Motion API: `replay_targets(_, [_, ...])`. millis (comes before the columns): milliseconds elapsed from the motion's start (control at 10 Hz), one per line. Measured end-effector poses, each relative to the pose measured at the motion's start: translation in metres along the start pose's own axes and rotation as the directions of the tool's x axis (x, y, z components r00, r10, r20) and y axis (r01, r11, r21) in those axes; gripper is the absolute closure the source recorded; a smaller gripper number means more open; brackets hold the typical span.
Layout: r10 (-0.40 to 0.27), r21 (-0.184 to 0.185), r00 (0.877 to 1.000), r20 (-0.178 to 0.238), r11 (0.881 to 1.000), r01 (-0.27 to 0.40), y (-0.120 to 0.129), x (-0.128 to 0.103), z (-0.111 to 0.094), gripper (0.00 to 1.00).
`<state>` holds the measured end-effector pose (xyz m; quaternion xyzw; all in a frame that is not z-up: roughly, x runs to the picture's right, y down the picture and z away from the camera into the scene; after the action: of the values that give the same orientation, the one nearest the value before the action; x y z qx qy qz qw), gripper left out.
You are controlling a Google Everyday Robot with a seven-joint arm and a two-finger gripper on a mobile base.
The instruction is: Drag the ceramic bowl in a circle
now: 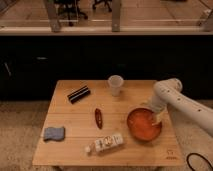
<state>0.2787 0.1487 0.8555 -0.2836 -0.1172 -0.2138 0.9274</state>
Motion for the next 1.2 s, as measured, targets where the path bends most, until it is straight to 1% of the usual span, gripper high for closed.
replay_targets(1200, [-0.061,0.005,0.998,0.011,0.998,0.061,-0.0049,0.0102,0.0086,0.2])
